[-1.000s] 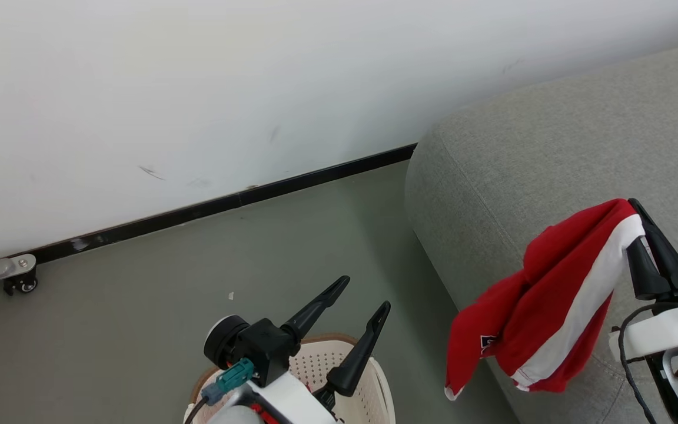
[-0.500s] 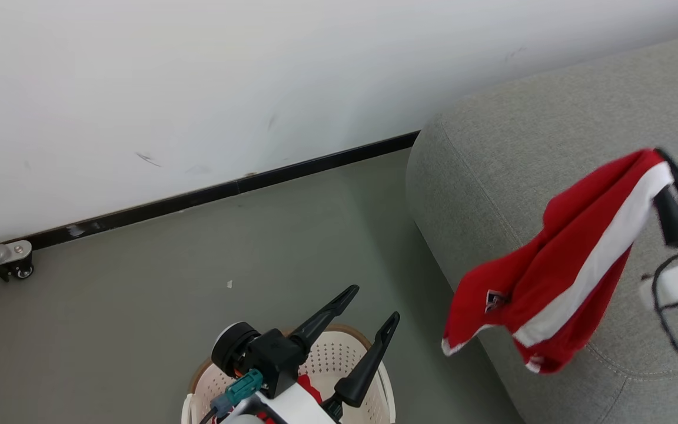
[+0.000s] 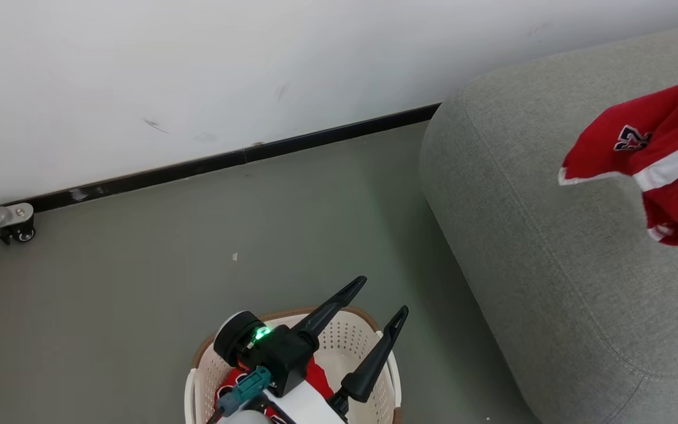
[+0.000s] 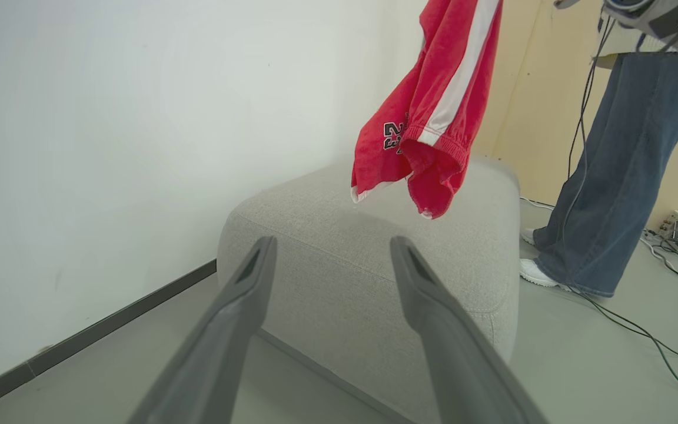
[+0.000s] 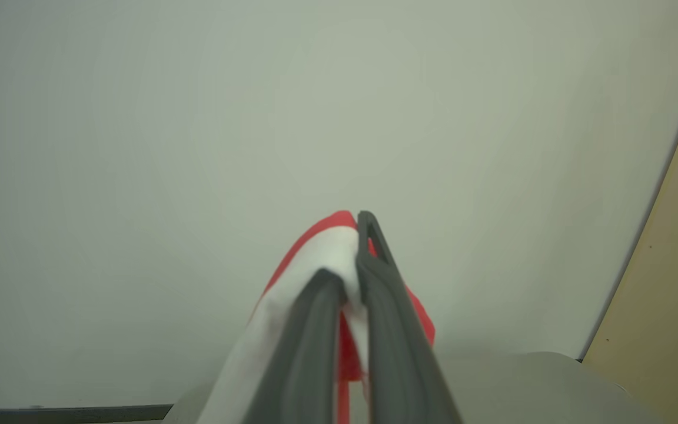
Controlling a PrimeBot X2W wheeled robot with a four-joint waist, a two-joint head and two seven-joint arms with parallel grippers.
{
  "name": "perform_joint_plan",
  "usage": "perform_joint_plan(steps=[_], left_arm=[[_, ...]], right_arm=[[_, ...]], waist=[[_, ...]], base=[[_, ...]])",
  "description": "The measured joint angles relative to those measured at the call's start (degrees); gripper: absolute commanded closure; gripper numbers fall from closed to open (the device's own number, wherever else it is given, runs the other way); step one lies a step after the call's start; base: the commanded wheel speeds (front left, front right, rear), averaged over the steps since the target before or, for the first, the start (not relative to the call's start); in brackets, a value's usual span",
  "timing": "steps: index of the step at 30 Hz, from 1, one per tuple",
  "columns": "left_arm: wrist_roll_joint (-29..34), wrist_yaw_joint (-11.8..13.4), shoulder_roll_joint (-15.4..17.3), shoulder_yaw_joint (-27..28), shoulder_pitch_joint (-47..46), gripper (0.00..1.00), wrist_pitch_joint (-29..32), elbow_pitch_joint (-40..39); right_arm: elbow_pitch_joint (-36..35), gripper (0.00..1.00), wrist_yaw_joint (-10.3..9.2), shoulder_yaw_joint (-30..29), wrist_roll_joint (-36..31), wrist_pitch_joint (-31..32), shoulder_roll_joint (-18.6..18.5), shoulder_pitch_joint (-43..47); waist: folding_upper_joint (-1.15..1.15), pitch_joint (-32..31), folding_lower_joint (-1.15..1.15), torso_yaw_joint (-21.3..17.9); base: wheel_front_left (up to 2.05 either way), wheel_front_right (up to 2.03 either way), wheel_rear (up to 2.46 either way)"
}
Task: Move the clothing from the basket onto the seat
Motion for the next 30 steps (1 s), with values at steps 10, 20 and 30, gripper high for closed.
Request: perform_joint_plan(steps=[10,20,30], left_arm=[[1.6,0.6,0.4,-1.3,-2.1,0.00,2.4,-4.4],[3.1,0.6,1.4,-1.9,-3.6,0.00,4.5,-7.2],[4.3,0.4,1.5,-3.1,-6.9,0.00,5.4,-8.9]], right_arm=[[11.8,1.00,0.00,-6.6,1.5,2.3,-8.9,-10.1],[17.8,1.00,0.00,-9.6,-0.9,0.3,-9.8,-10.6],[24.8,1.00,0.00,-13.0,-3.9,-3.4,-9.0,-7.2]], waist=[[0.00,4.1,0.00,2.0],[0.00,8.8,0.00,4.3],[0.00,13.5,0.00,5.4]], base=[[0.00,0.00,0.00],[0.00,0.00,0.00],[0.00,0.00,0.00]])
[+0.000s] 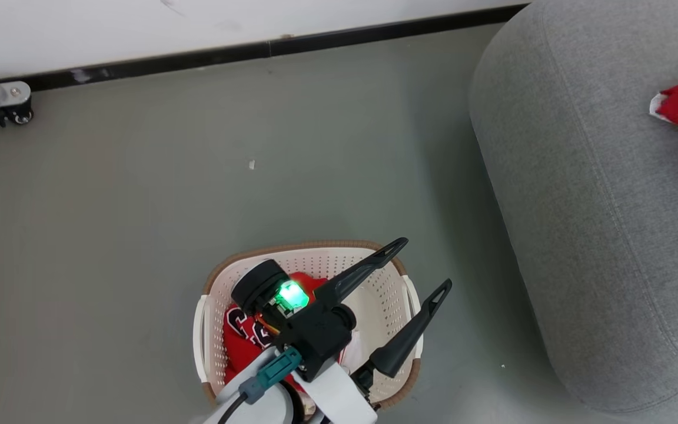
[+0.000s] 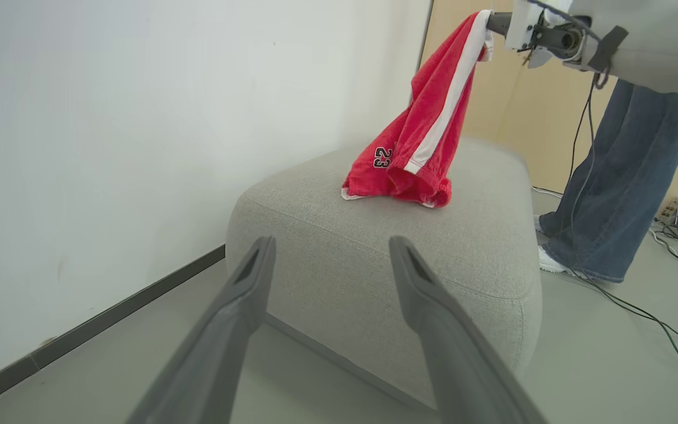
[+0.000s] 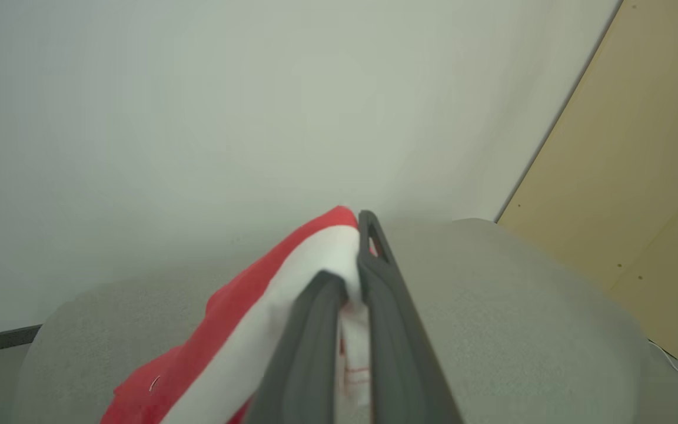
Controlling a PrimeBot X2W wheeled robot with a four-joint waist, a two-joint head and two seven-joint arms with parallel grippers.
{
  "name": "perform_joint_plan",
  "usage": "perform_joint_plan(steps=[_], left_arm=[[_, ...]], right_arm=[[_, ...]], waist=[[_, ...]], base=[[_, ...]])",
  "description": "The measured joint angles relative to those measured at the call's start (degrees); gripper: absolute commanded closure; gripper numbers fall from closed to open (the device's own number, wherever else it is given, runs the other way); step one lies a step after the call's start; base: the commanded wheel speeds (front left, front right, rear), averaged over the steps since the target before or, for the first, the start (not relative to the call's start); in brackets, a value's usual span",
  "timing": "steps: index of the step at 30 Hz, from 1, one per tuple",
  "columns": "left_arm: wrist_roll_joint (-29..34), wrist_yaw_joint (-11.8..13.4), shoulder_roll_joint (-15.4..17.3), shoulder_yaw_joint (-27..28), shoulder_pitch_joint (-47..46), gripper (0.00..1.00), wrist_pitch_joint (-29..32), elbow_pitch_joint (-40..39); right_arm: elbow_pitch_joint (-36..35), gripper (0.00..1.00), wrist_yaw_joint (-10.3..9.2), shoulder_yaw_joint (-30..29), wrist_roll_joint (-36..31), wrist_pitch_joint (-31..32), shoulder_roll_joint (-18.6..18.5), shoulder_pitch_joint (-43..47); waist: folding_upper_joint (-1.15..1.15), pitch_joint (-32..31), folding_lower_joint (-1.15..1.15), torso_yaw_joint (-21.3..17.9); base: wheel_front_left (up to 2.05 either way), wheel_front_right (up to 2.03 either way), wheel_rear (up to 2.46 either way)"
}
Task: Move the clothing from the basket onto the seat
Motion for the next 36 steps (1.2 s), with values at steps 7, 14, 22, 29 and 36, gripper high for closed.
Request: perform_joint_plan(steps=[7,14,22,29,36], left_arm=[[0.4,-0.1,0.0,-0.4,-1.8,0.00,0.2,-0.3],[0.7,-0.5,0.2,-0.5,-2.9,0.00,0.2,-0.4],[0.7,-0.6,0.5,0.1,-4.1,0.00,0.2,-0.2],[0.7,-0.6,0.5,0.5,-4.8,0.00,-0.5,0.7],[0.5,-0.6,0.4,0.7,-4.8,0.00,-1.9,1.8]], right_arm=[[5.2,1.00,0.00,-3.1,-1.0,-1.6,6.3,5.4],[8.5,1.00,0.00,-4.0,-4.2,-2.7,7.6,8.3],[11.0,0.84,0.00,-6.6,-4.6,-3.8,9.4,8.3],[12.0,0.00,0.00,-6.0,-5.3,-4.5,12.2,8.7],[11.5,0.00,0.00,-5.2,-5.0,-5.1,13.1,11.2]], waist=[[0.00,2.7,0.00,0.0],[0.00,5.0,0.00,0.0],[0.00,6.8,0.00,0.1],[0.00,7.1,0.00,-0.4],[0.00,6.4,0.00,-1.4]], base=[[0.00,0.00,0.00],[0.00,0.00,0.00],[0.00,0.00,0.00],[0.00,0.00,0.00],[0.00,0.00,0.00]])
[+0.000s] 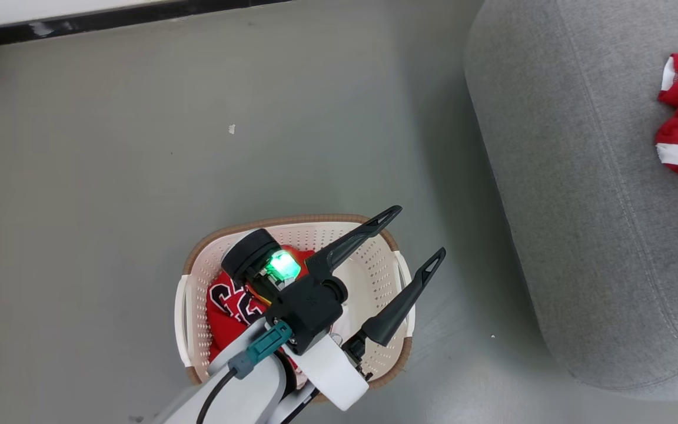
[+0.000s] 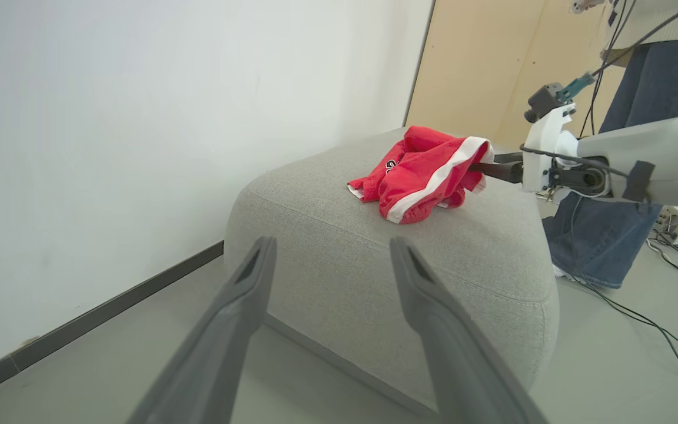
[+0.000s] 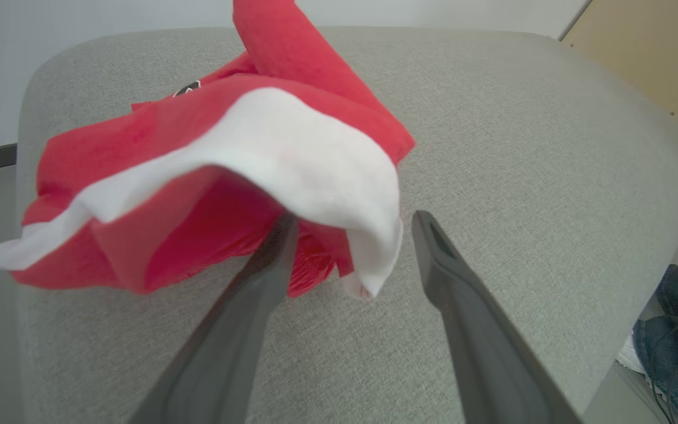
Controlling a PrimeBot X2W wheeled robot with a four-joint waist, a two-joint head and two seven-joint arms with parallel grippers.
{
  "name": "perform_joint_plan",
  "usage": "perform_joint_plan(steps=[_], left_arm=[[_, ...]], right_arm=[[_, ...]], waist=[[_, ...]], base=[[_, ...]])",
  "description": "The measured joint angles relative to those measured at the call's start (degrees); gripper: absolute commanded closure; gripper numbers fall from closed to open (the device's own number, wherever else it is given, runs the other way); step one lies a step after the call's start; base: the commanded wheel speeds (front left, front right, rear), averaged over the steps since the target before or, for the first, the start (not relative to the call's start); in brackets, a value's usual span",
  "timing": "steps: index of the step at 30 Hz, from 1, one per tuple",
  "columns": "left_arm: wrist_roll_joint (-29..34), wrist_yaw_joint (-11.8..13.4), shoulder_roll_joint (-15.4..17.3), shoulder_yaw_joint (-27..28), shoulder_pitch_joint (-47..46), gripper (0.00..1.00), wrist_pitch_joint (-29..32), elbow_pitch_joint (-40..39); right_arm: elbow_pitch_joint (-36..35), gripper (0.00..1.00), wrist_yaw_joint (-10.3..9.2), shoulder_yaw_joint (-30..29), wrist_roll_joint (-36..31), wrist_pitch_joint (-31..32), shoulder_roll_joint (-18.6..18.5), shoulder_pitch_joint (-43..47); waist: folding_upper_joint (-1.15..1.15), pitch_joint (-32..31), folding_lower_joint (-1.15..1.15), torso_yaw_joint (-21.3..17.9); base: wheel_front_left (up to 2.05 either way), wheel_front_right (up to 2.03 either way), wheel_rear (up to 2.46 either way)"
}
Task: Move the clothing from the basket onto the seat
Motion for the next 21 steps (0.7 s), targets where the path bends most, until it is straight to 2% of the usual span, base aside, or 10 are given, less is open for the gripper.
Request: perform_joint_plan(steps=[14,21], left_arm=[[-1.5,-0.5,-0.1,0.4,0.0,0.00,-2.1,2.6],[-1.6,-0.4,0.4,2.6,0.0,0.00,-3.6,3.6]], right_arm=[[-8.3,0.00,0.00,3.7,1.5,-0.6,0.9,4.8],[-15.2,0.00,0.00,7.2,2.8,-0.6,0.4,5.4]], waist=[[0.00,-2.4,0.00,-3.3],[0.00,-4.4,0.00,-4.6]], base=[[0.00,0.00,0.00],[0.00,0.00,0.00]])
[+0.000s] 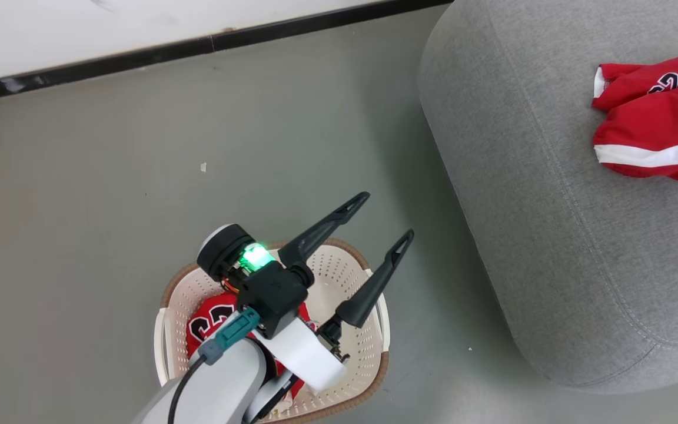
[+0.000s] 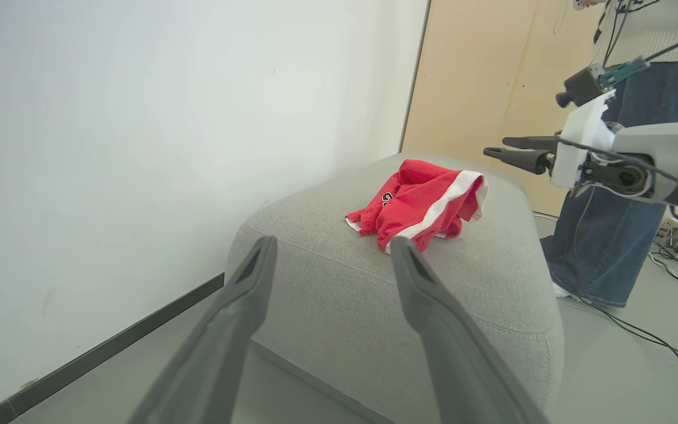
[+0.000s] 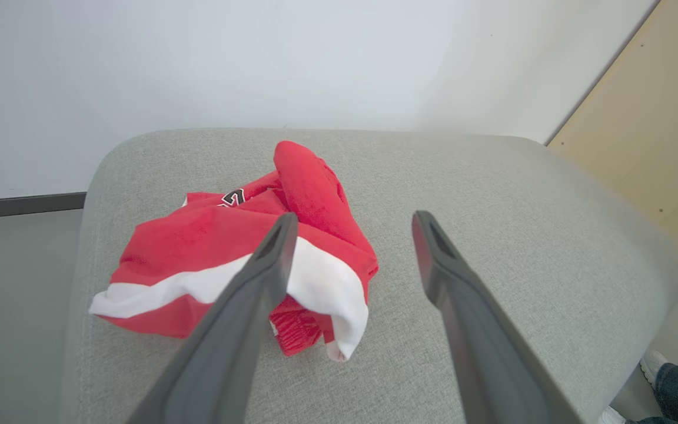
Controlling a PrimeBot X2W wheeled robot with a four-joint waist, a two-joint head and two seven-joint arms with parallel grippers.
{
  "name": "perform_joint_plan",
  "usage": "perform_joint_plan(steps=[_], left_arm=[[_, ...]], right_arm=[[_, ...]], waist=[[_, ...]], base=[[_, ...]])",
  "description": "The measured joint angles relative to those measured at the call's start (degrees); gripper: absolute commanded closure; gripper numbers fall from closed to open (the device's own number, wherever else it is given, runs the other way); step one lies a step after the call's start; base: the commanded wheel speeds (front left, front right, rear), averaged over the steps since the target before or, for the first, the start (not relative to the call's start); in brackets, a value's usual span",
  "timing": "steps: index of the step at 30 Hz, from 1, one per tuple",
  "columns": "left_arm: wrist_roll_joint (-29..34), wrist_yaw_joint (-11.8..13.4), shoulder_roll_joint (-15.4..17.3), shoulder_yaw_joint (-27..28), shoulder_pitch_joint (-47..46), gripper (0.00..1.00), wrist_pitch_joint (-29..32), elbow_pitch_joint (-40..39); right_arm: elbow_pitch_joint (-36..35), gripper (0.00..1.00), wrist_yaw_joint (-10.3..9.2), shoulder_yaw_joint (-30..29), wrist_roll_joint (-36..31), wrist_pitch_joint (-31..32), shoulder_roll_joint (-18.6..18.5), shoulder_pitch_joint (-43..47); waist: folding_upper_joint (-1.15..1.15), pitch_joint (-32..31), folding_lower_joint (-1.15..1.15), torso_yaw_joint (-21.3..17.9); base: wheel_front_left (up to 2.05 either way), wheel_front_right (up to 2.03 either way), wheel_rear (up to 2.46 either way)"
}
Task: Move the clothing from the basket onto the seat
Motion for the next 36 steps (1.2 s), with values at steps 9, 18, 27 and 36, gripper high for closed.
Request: perform_joint_plan(steps=[9,18,27,36], left_arm=[[-0.5,2.0,0.3,3.5,0.7,0.00,-1.4,1.5],[-3.0,5.9,1.2,9.2,5.3,0.00,-2.4,3.3],[-3.9,8.8,2.5,14.7,8.9,0.00,-3.0,4.8],[-4.5,11.1,3.5,18.6,12.7,0.00,-3.0,6.4]], right_arm=[[-8.1,0.00,0.00,9.7,0.5,-0.1,2.5,-0.5],[-12.7,0.00,0.00,21.0,1.0,-0.2,6.5,-2.4],[-13.0,0.00,0.00,24.7,2.4,-0.2,11.6,-1.9],[-13.1,0.00,0.00,23.5,2.9,-0.2,14.8,2.3]], waist=[[0.00,-3.4,0.00,0.4],[0.00,-7.0,0.00,3.4],[0.00,-10.1,0.00,6.7],[0.00,-13.2,0.00,9.3]], base=[[0.00,0.00,0.00],[0.00,0.00,0.00],[0.00,0.00,0.00],[0.00,0.00,0.00]])
